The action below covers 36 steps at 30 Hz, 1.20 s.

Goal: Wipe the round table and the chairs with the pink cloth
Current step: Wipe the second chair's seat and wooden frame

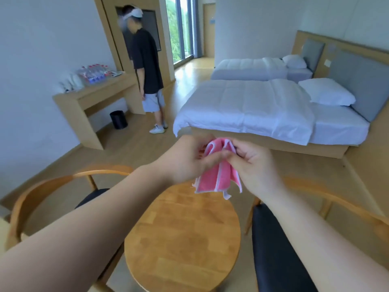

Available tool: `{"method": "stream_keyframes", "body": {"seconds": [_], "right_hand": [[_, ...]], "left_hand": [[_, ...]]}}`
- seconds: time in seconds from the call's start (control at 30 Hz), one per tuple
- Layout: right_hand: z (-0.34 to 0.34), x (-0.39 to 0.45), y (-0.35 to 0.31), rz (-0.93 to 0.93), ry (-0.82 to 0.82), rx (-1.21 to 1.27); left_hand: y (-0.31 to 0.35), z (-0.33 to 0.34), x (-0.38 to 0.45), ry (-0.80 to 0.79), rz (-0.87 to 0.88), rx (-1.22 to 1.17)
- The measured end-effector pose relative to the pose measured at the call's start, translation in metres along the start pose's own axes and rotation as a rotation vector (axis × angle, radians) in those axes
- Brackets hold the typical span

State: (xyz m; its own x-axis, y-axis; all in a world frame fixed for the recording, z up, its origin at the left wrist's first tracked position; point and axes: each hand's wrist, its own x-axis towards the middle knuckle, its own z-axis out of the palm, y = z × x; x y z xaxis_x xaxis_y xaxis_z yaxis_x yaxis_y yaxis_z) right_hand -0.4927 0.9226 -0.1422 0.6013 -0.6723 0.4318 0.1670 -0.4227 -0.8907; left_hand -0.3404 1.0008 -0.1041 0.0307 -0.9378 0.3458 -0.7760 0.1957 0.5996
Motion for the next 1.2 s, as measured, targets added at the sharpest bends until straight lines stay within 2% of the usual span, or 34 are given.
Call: {"method": "stream_keyframes", "body": {"seconds": [0.07, 0.17, 0.37, 0.5, 0.63, 0.87, 1.1, 1.2], "right_hand": [[0.029, 0.015, 0.002, -0.015, -0.1, 0.068], [0.064, 0.03, 0.009, -0.053, -0.228, 0.086], [0.132, 0.044, 0.033, -0.127, -0.256, -0.008], [0.183, 0.045, 0.052, -0.116, -0.365, -0.052], [0.239, 0.043, 0.069, -0.08, -0.536, -0.155], [0.351, 0.046, 0.087, -0.047, -0.696, -0.366], [0.472, 0.054, 0.117, 0.067, -0.692, -0.569], [0.503, 0.059, 0.135, 0.099, -0.682, -0.615]], "left_hand": [[-0.013, -0.018, -0.014, 0.092, -0.052, 0.069], [-0.028, -0.045, -0.043, 0.137, -0.161, 0.155], [-0.054, -0.092, -0.128, 0.356, -0.458, 0.325], [-0.073, -0.114, -0.192, 0.449, -0.7, 0.404], [-0.099, -0.127, -0.244, 0.449, -0.829, 0.443], [-0.192, -0.162, -0.325, 0.377, -0.945, 0.461], [-0.307, -0.217, -0.381, 0.195, -0.973, 0.445], [-0.35, -0.233, -0.389, 0.172, -0.968, 0.393]]}}
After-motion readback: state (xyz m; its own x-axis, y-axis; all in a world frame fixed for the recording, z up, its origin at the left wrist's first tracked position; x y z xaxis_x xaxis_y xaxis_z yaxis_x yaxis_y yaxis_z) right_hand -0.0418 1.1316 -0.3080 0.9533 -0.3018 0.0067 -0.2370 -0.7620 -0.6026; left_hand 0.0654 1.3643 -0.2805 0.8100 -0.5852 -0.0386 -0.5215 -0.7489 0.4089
